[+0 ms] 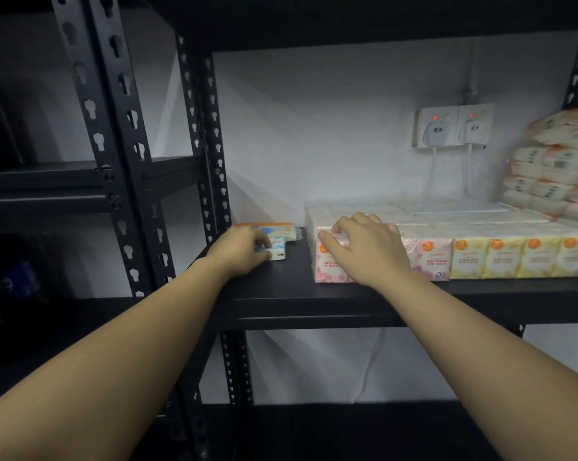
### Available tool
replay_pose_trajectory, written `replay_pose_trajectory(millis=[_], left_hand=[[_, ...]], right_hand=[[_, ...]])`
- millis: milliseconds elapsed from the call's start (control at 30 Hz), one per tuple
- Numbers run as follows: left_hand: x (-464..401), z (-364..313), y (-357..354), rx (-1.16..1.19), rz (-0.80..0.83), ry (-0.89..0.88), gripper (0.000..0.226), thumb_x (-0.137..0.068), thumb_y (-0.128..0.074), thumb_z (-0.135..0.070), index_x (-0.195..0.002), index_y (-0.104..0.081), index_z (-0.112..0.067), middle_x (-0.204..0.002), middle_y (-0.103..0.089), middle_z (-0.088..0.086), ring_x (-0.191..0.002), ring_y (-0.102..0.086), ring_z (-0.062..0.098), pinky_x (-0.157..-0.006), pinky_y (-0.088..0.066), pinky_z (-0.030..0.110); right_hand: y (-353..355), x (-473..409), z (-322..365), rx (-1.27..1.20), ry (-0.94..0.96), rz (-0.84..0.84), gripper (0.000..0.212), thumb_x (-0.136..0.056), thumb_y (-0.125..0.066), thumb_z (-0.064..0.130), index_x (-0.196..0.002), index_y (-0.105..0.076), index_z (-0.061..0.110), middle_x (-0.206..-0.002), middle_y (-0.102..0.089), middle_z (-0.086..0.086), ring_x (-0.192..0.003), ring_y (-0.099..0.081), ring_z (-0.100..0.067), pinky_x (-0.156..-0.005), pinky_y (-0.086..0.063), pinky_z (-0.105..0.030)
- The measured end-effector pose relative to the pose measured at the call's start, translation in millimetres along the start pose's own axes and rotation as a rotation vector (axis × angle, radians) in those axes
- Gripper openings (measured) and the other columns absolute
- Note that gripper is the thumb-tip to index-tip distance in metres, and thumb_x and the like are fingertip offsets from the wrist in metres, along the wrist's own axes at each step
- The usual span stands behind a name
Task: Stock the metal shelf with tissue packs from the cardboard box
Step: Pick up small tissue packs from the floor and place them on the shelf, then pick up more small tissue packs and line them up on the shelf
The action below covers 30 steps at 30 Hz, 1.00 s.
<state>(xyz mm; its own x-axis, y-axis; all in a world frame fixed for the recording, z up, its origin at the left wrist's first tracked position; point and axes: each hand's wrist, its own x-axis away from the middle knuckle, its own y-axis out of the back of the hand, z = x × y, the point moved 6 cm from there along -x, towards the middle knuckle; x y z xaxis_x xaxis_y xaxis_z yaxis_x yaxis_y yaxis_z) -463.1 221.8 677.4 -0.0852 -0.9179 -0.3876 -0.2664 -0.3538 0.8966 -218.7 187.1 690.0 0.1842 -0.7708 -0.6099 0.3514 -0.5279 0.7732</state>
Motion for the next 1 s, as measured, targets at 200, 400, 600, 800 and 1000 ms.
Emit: replay_pose_trajectory(millis=[200,400,600,800,1000], left_hand=[[29.1,-22.6,21.6,0.042,-0.162,-0.068,0.034,-0.093,-0.067,-0.040,-0.125,-0.070,-0.027,-0.123,-0.067,-0.005,-0.116,-0.060,0.019,-0.095,-0.053,0.039],[104.8,-90.5,21.1,0.113,-0.288,-0.308,0.043,-0.092,-0.066,-0.046,-0.130,-0.068,-0.026,-0.123,-0.064,-0.005,-0.118,-0.055,0.016,-0.096,-0.049,0.035],[155.4,-163.8,-39.1,0.215,-0.243,-0.591,0.042,-0.091,-0.066,-0.042,-0.127,-0.071,-0.020,-0.107,-0.064,-0.004,-0.099,-0.057,0.018,-0.086,-0.049,0.029],[182.1,-224.1,-151.9,0.326,0.031,-0.662,0.050,-0.093,-0.056,-0.050,-0.134,-0.066,-0.024,-0.113,-0.063,-0.006,-0.108,-0.057,0.017,-0.088,-0.053,0.033],[213.2,-283.7,-266.3,0.352,0.342,-0.675,0.053,-0.096,-0.055,-0.055,-0.142,-0.058,-0.030,-0.130,-0.058,-0.011,-0.125,-0.050,0.010,-0.102,-0.048,0.030]], right_hand=[[16.7,6.9,1.6,-0.123,0.053,-0.047,0.049,-0.099,-0.050,0.058,-0.131,-0.066,0.024,-0.132,-0.065,0.003,-0.126,-0.053,-0.020,-0.107,-0.037,-0.041],[39.5,46.6,-11.4,-0.098,0.092,-0.157,0.048,-0.094,-0.057,0.052,-0.130,-0.068,0.022,-0.131,-0.066,0.004,-0.124,-0.054,-0.020,-0.109,-0.037,-0.043],[36.3,135.5,-51.6,-0.102,0.032,-0.278,0.046,-0.089,-0.061,0.044,-0.123,-0.073,0.015,-0.123,-0.067,0.000,-0.117,-0.057,-0.022,-0.100,-0.042,-0.041],[4.8,259.7,-135.3,-0.010,-0.275,-0.079,0.053,-0.089,-0.053,0.052,-0.124,-0.073,0.017,-0.122,-0.067,0.003,-0.117,-0.057,-0.020,-0.100,-0.044,-0.040],[-20.9,391.7,-219.1,0.051,-0.545,0.097,0.051,-0.089,-0.055,0.051,-0.124,-0.074,0.019,-0.120,-0.069,0.005,-0.114,-0.061,-0.019,-0.094,-0.051,-0.042]])
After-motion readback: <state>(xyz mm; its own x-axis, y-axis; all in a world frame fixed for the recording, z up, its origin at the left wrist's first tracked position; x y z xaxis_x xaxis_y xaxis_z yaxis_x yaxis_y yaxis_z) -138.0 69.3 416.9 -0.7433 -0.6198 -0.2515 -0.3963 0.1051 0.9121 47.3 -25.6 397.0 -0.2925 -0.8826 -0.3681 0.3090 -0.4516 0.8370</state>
